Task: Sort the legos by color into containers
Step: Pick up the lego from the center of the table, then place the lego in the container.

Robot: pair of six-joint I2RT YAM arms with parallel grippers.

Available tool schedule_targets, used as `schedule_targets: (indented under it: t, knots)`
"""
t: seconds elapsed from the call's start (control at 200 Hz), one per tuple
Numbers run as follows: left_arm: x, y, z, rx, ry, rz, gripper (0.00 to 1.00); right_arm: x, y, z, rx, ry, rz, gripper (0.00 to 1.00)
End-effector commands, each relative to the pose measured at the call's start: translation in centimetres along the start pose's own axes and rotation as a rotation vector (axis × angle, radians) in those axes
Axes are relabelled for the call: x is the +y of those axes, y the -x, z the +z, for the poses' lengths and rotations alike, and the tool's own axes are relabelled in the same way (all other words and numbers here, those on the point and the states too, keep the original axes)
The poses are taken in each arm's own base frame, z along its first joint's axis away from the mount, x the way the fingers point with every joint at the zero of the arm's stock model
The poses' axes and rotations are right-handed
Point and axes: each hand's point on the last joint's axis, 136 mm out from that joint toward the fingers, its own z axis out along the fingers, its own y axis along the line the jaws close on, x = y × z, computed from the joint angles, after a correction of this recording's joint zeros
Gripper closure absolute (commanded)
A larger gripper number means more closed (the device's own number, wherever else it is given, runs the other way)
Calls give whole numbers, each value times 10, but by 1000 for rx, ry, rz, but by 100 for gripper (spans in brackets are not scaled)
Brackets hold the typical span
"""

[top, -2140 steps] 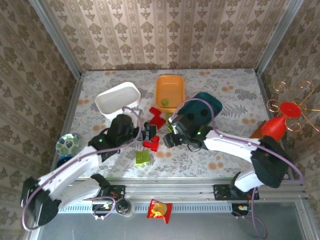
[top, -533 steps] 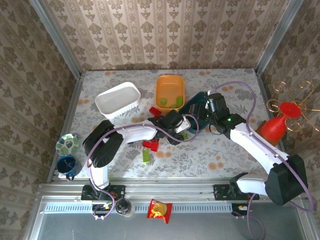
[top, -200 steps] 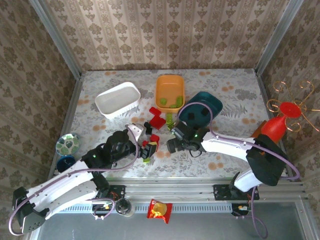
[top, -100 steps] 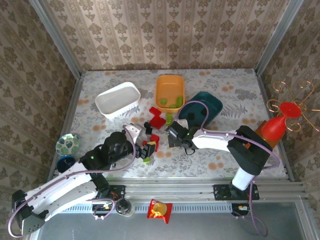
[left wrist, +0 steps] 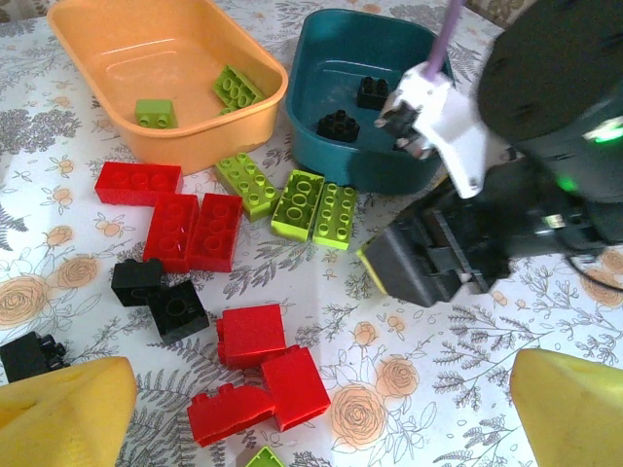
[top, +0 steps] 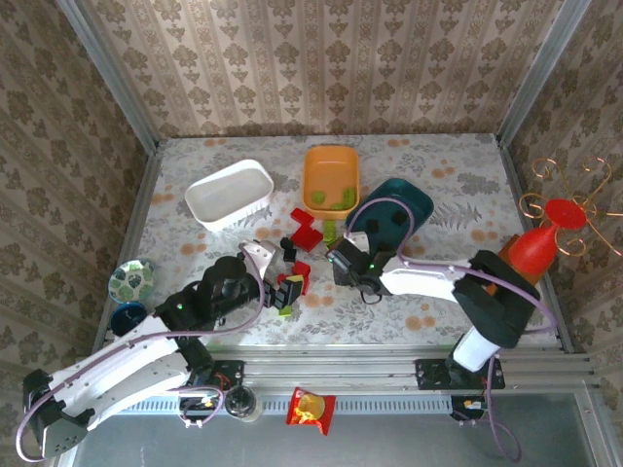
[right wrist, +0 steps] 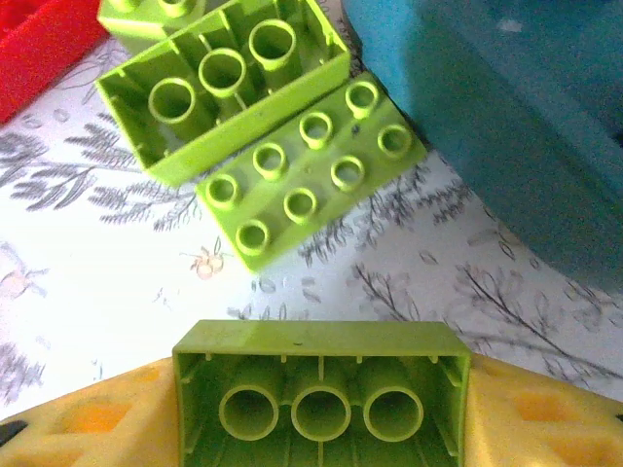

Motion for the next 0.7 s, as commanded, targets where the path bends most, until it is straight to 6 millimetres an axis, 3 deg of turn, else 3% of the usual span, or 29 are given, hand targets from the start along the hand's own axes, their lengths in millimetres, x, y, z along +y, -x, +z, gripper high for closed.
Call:
schedule_targets:
  t: [0.0, 0.115, 0.245, 0.44, 0.58, 0.695]
  knots:
    - [9, 5, -3, -34, 41, -27, 0, 11, 15, -36, -54, 127, 20, 51]
    - [15, 10, -8, -77, 70, -48, 0, 19, 52, -72, -136, 216, 23, 52]
    - [22, 11, -12, -114, 87, -89, 0, 22, 123, -81, -221, 278, 62, 53]
    - [32, 8, -15, -127, 124, -139, 0, 40, 202, -16, -196, 273, 90, 53]
    - [36, -2, -13, -88, 144, -166, 1, 40, 228, 39, -159, 221, 115, 53]
    - [49, -13, -10, -37, 193, -214, 5, 40, 239, 64, -146, 192, 113, 50]
